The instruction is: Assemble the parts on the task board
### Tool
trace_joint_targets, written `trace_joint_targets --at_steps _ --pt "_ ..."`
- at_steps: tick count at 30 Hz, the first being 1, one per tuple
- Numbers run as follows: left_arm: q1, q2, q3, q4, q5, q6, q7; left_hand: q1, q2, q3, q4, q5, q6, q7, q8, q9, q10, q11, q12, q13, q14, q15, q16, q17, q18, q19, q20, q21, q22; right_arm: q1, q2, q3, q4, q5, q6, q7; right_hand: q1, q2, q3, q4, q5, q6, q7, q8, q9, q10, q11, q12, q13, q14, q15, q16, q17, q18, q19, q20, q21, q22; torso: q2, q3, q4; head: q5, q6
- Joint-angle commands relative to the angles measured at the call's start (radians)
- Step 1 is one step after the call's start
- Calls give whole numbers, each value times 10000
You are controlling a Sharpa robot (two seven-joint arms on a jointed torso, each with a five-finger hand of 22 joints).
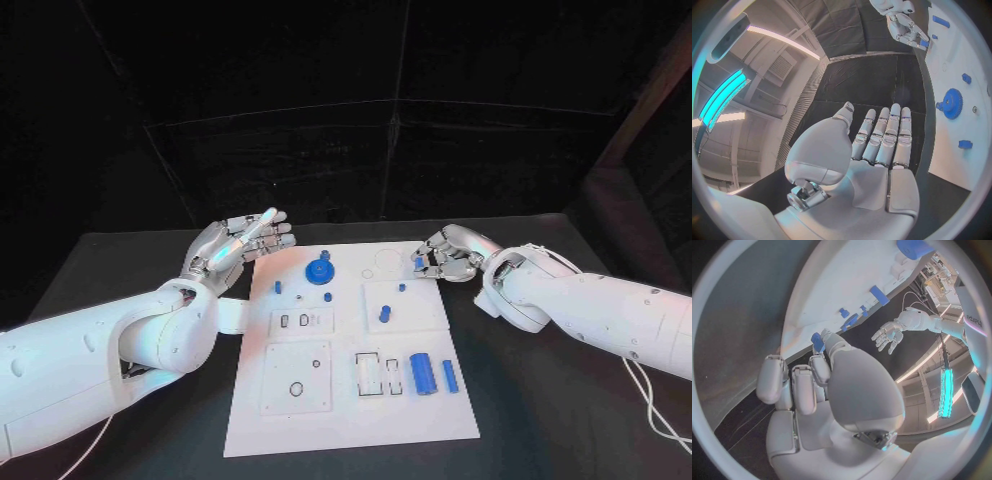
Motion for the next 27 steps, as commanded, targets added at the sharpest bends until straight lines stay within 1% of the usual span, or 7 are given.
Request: trace_joint_targets --at_steps 1,9,11,14,17,21,27 --pt "17 -16 9 51 -53 115 20 -51 22 10 -47 -34 -7 592 -26 14 6 -10 35 3 90 -2 -64 -7 129 43 -5 -53 -6 62 -44 13 636 -374 -884 -577 -34 166 118 6 -59 32 -26 -35 -4 -7 -27 -41 -29 665 -60 48 778 -109 17 -77 42 5 -36 -46 14 3 -26" --pt "25 23 10 -7 -47 127 -7 -42 17 13 -58 -34 -5 587 -24 14 11 -13 40 4 97 -4 -64 -6 132 52 -5 -57 -4 270 317 18 1710 -1089 -1227 -1565 -54 200 199 -20 -132 39 -33 -51 -15 -4 -34 -74 -50 665 -64 45 779 -111 20 -83 44 12 -123 -110 63 55 -92" --pt "29 45 11 -50 -46 138 -10 -42 17 13 -58 -34 -5 587 -24 14 11 -13 40 4 97 -4 -64 -6 132 52 -5 -57 -4 299 537 18 1837 -1225 -1192 -1846 -55 200 203 -22 -136 39 -33 -52 -16 -6 -34 -80 -55 664 -64 43 775 -111 21 -83 44 12 -169 -150 100 126 -171" --pt "44 85 11 -138 -45 131 -23 -33 15 17 -71 -35 3 579 -18 15 22 -20 49 5 109 -10 -63 -5 136 68 -5 -62 -2 322 971 16 1832 -1390 -1126 -2152 -63 201 231 -34 -146 35 -32 -62 -21 -26 -35 -136 -99 659 -65 29 752 -108 14 -85 40 1 -223 -189 138 304 -224" --pt "82 147 12 -234 -44 114 -43 -29 13 19 -80 -36 19 573 -9 17 41 -27 63 7 124 -15 -62 -3 141 83 -6 -69 0 328 1467 10 1729 -1501 -983 -2404 -75 202 242 -34 -137 34 -30 -66 -23 -30 -35 -153 -112 658 -66 25 746 -109 16 -86 41 5 -261 -226 207 327 -243" --pt "123 200 13 -305 -43 103 -55 -29 13 19 -81 -36 21 572 -7 18 44 -28 65 7 125 -16 -62 -3 142 85 -6 -69 1 295 2109 -20 1587 -1727 -635 -2848 -98 209 271 -37 -121 31 -28 -77 -28 -35 -34 -183 -133 653 -66 9 719 -109 16 -88 41 3 -302 -269 248 374 -318" --pt "162 273 13 -353 -43 171 -86 -28 14 22 -89 -36 41 565 5 20 67 -36 81 9 141 -23 -62 -2 148 104 -7 -77 3 236 2667 -293 1482 -2062 -298 -3448 -174 176 364 -67 -9 2 -16 -125 -46 -36 -25 -240 -167 648 -61 -9 697 -109 17 -87 40 2 -342 -341 304 447 -414"
